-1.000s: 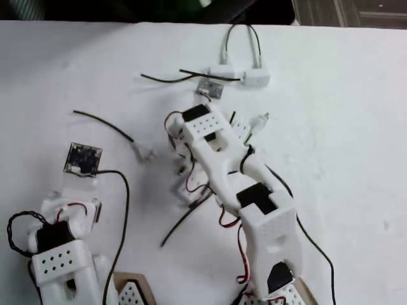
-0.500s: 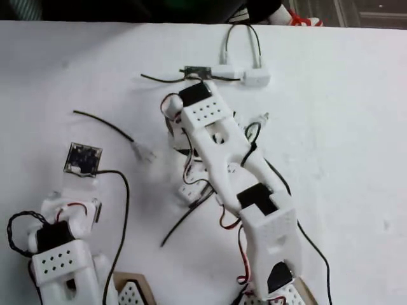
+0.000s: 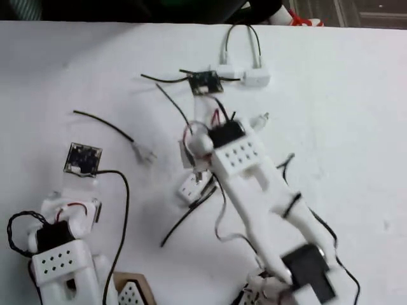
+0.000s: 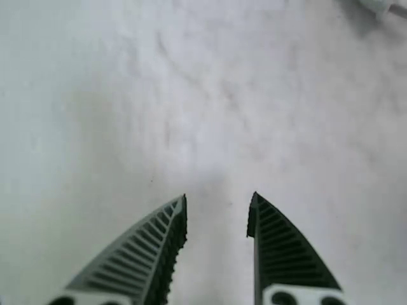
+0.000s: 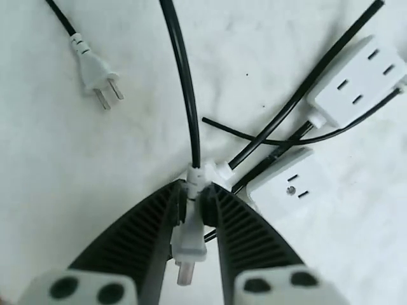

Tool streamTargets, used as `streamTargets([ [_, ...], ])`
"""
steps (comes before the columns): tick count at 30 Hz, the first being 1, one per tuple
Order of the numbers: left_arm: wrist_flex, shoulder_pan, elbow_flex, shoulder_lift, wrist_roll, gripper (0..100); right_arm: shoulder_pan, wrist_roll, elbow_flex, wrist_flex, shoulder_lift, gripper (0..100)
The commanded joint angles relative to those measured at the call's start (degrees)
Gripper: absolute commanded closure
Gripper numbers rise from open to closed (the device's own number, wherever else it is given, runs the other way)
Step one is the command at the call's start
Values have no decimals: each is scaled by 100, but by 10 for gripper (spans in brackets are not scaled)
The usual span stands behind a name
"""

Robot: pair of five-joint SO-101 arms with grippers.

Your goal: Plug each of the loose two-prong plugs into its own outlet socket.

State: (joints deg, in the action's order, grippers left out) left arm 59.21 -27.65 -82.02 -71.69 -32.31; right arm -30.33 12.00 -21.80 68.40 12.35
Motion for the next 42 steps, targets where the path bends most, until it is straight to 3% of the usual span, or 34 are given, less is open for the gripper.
streamTargets([
  [1, -79, -31, 18, -84, 9, 827, -40, -475, -1073, -1015, 1051, 981],
  [21, -79, -22, 18, -84, 9, 827, -207, -1275, -4141, -4769, 2457, 982],
  [25, -114, -13, 53, -84, 9, 827, -207, -1257, -4202, -4576, 3073, 982],
  [29, -659, 198, 53, -84, 141, 827, -365, -1248, -4193, -4048, 4066, 982],
  [36, -1099, 1182, 791, -84, 1846, 827, -813, -1231, -4202, -3160, 5596, 982],
  [42, -1099, 2114, 1503, -84, 2418, 827, -1024, -1231, -4202, -2642, 5965, 982],
])
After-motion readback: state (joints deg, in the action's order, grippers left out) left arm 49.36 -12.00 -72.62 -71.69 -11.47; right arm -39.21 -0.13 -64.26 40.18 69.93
